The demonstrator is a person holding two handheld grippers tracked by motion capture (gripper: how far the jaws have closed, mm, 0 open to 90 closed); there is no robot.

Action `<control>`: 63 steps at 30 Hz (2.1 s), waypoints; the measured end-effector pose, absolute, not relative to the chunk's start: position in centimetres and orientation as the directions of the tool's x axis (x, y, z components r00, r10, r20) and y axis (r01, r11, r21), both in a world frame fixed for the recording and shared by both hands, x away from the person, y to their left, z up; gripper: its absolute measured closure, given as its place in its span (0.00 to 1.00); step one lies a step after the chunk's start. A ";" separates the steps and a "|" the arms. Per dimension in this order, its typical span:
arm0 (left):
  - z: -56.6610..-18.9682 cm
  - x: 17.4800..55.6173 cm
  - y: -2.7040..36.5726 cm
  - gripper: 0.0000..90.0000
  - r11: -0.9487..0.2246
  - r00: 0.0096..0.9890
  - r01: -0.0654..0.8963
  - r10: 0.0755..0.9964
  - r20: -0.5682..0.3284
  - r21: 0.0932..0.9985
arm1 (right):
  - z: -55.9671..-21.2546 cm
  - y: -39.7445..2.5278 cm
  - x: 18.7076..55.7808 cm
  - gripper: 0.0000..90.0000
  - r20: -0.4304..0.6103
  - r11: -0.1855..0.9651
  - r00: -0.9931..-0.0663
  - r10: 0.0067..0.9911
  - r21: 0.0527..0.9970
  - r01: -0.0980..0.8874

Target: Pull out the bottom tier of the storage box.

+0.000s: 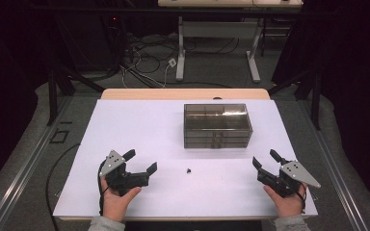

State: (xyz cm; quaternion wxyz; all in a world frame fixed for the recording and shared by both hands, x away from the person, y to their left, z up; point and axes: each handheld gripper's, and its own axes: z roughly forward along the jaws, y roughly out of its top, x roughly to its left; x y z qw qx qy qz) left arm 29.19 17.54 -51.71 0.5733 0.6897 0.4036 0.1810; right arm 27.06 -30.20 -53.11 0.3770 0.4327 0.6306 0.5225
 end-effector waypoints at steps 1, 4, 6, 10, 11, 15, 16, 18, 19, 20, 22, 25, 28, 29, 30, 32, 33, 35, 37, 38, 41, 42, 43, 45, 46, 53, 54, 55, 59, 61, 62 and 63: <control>-51.7 29.3 17.5 0.01 -0.021 0.612 0.351 0.762 -0.213 0.936 | -53.2 -30.3 27.1 0.34 -0.020 0.076 -0.337 0.941 0.985 0.154; -51.8 29.5 17.1 0.01 -0.029 0.616 0.357 0.759 -0.211 0.934 | -53.4 -30.3 27.0 0.36 -0.016 0.076 -0.332 0.943 0.983 0.170; -52.0 29.5 16.9 0.01 -0.035 0.612 0.367 0.761 -0.213 0.930 | -53.4 -30.3 27.0 0.36 -0.021 0.078 -0.328 0.945 0.984 0.162; -52.2 29.6 16.5 0.01 -0.045 0.617 0.374 0.758 -0.212 0.926 | -53.4 -30.2 27.3 0.36 -0.014 0.066 -0.323 0.946 0.987 0.148; -52.2 29.5 16.4 0.01 -0.042 0.617 0.383 0.755 -0.221 0.923 | -53.4 -30.1 27.3 0.36 -0.010 0.063 -0.321 0.947 0.986 0.153; -52.2 29.3 15.9 0.01 -0.059 0.629 0.374 0.749 -0.207 0.925 | -53.8 -29.7 27.6 0.37 0.007 0.059 -0.325 0.946 0.979 0.194; -52.3 29.3 15.8 0.01 -0.066 0.633 0.374 0.747 -0.202 0.925 | -53.8 -29.6 27.7 0.37 0.004 0.065 -0.330 0.944 0.978 0.198; -52.4 29.3 15.4 0.01 -0.072 0.638 0.379 0.743 -0.204 0.923 | -53.9 -29.3 27.7 0.37 0.007 0.065 -0.339 0.941 0.978 0.200; -52.4 29.3 15.4 0.01 -0.088 0.643 0.376 0.741 -0.192 0.922 | -53.9 -29.2 27.8 0.37 0.006 0.068 -0.348 0.937 0.978 0.199; -52.4 29.3 15.4 0.01 -0.088 0.643 0.376 0.741 -0.192 0.922 | -53.9 -29.2 27.9 0.37 -0.003 0.079 -0.354 0.935 0.977 0.199; -52.5 29.3 15.1 0.01 -0.091 0.642 0.384 0.742 -0.195 0.919 | -54.0 -28.9 28.0 0.37 -0.009 0.086 -0.351 0.936 0.975 0.204; -52.7 29.3 14.7 0.01 -0.100 0.647 0.390 0.737 -0.195 0.915 | -54.0 -28.6 28.1 0.37 -0.025 0.104 -0.357 0.934 0.974 0.201; -52.7 29.4 13.9 0.01 -0.112 0.652 0.402 0.732 -0.198 0.909 | -54.1 -28.3 28.3 0.37 -0.049 0.129 -0.362 0.931 0.971 0.199; -52.8 29.5 13.7 0.01 -0.114 0.652 0.405 0.731 -0.199 0.907 | -54.1 -28.1 28.4 0.38 -0.052 0.134 -0.366 0.929 0.970 0.203; -52.8 29.6 13.5 0.01 -0.105 0.648 0.419 0.731 -0.216 0.902 | -54.2 -28.0 28.6 0.38 -0.051 0.135 -0.369 0.928 0.969 0.205; -52.8 29.9 13.2 0.01 -0.106 0.643 0.429 0.734 -0.221 0.897 | -54.3 -27.9 28.7 0.38 -0.060 0.147 -0.372 0.926 0.967 0.207; -52.7 30.0 13.0 0.01 -0.107 0.640 0.433 0.735 -0.222 0.895 | -54.3 -27.8 28.7 0.38 -0.061 0.146 -0.371 0.927 0.968 0.206; -52.6 30.2 12.6 0.02 -0.102 0.635 0.442 0.738 -0.230 0.891 | -54.3 -27.7 28.7 0.38 -0.065 0.149 -0.379 0.923 0.968 0.200; -52.4 30.5 12.3 0.03 -0.112 0.638 0.439 0.738 -0.221 0.892 | -54.3 -27.7 28.7 0.38 -0.075 0.161 -0.387 0.919 0.968 0.193; -52.3 30.6 12.0 0.04 -0.114 0.636 0.444 0.739 -0.223 0.889 | -54.3 -27.8 28.7 0.38 -0.079 0.165 -0.392 0.917 0.968 0.190; -52.0 31.0 11.3 0.06 -0.129 0.639 0.445 0.739 -0.213 0.886 | -54.2 -27.8 28.7 0.38 -0.067 0.158 -0.404 0.912 0.968 0.195; -52.0 31.0 11.3 0.08 -0.129 0.639 0.445 0.739 -0.213 0.886 | -54.2 -27.8 28.7 0.38 -0.067 0.158 -0.404 0.912 0.968 0.195; -51.8 31.2 10.8 0.11 -0.140 0.639 0.450 0.741 -0.208 0.882 | -54.2 -27.8 28.6 0.38 -0.065 0.155 -0.404 0.912 0.969 0.194; -51.8 31.5 10.4 0.17 -0.147 0.642 0.448 0.739 -0.203 0.882 | -54.2 -27.9 28.6 0.38 -0.066 0.154 -0.405 0.912 0.970 0.189; -51.8 31.5 10.4 0.18 -0.147 0.642 0.448 0.739 -0.203 0.882 | -54.2 -27.9 28.6 0.38 -0.066 0.154 -0.405 0.912 0.970 0.189; -52.4 32.4 8.5 0.22 -0.186 0.655 0.480 0.725 -0.210 0.857 | -54.1 -28.0 28.4 0.38 -0.060 0.144 -0.396 0.916 0.972 0.186; -52.4 32.4 8.5 0.22 -0.186 0.655 0.480 0.725 -0.210 0.857 | -54.1 -28.1 28.4 0.38 -0.059 0.144 -0.395 0.917 0.971 0.188; -52.5 32.6 8.2 0.25 -0.191 0.667 0.476 0.715 -0.210 0.859 | -54.1 -28.1 28.4 0.38 -0.059 0.144 -0.392 0.918 0.971 0.191; -52.5 33.0 7.2 0.31 -0.204 0.680 0.486 0.699 -0.221 0.850 | -54.2 -28.2 28.4 0.38 -0.060 0.144 -0.390 0.919 0.971 0.190; -52.6 33.0 6.9 0.32 -0.205 0.682 0.494 0.694 -0.230 0.845 | -54.3 -28.2 28.4 0.38 -0.060 0.144 -0.387 0.920 0.971 0.191; -52.7 33.0 6.7 0.33 -0.196 0.681 0.500 0.690 -0.243 0.843 | -54.3 -28.2 28.4 0.38 -0.058 0.141 -0.385 0.921 0.971 0.191; -52.8 32.9 6.6 0.34 -0.210 0.682 0.497 0.694 -0.229 0.842 | -54.2 -28.2 28.4 0.38 -0.057 0.141 -0.387 0.920 0.971 0.193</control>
